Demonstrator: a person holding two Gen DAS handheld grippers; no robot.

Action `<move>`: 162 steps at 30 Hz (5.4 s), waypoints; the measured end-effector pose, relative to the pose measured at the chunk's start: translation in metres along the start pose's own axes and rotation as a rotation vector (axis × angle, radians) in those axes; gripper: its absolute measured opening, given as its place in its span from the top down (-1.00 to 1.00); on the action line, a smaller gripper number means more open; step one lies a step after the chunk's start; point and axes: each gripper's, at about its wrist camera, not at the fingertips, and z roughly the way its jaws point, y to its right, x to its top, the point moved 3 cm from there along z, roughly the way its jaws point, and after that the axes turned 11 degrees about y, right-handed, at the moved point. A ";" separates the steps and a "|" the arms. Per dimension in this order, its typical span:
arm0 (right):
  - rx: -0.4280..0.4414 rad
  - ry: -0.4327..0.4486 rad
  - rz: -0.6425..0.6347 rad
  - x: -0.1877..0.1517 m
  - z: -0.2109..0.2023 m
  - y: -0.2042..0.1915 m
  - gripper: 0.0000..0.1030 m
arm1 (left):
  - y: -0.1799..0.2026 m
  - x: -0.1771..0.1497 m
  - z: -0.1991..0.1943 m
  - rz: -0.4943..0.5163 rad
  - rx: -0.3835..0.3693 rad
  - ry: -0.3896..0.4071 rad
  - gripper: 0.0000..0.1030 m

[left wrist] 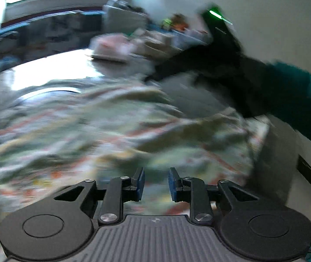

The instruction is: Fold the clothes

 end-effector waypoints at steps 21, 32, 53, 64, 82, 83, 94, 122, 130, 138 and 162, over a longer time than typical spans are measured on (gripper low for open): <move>-0.077 0.048 -0.170 0.011 0.019 -0.012 0.78 | 0.032 -0.010 0.012 -0.001 -0.206 -0.041 0.50; 0.147 0.005 -0.342 -0.022 -0.036 -0.079 0.28 | -0.049 0.011 -0.027 -0.132 0.090 0.093 0.33; 0.260 0.014 -0.544 -0.118 -0.103 -0.159 0.17 | -0.049 -0.032 -0.040 -0.118 0.077 0.063 0.41; 0.237 0.054 -0.461 -0.143 -0.144 -0.149 -0.19 | -0.033 -0.041 -0.052 -0.087 0.089 0.056 0.15; -0.392 0.219 -0.078 -0.130 -0.205 0.049 -0.25 | -0.005 -0.024 -0.051 -0.042 0.108 0.102 -0.55; -0.427 0.215 -0.054 -0.131 -0.205 0.062 -0.25 | -0.004 -0.024 -0.051 -0.040 0.108 0.101 -0.56; -0.471 0.159 0.088 -0.148 -0.198 0.111 -0.06 | 0.002 -0.021 -0.047 -0.025 0.122 0.088 -0.63; -0.100 0.319 0.133 -0.092 -0.224 0.034 0.83 | -0.009 -0.029 -0.060 -0.077 0.170 0.104 -0.66; 0.171 0.314 0.035 -0.042 -0.206 -0.061 0.83 | -0.026 -0.037 -0.081 -0.124 0.196 0.144 -0.67; 0.350 0.256 -0.076 -0.032 -0.170 -0.153 0.83 | -0.044 -0.046 -0.100 -0.176 0.228 0.179 -0.69; 0.167 -0.022 -0.104 -0.127 -0.151 -0.077 0.63 | -0.034 -0.035 -0.087 -0.159 0.160 0.196 -0.49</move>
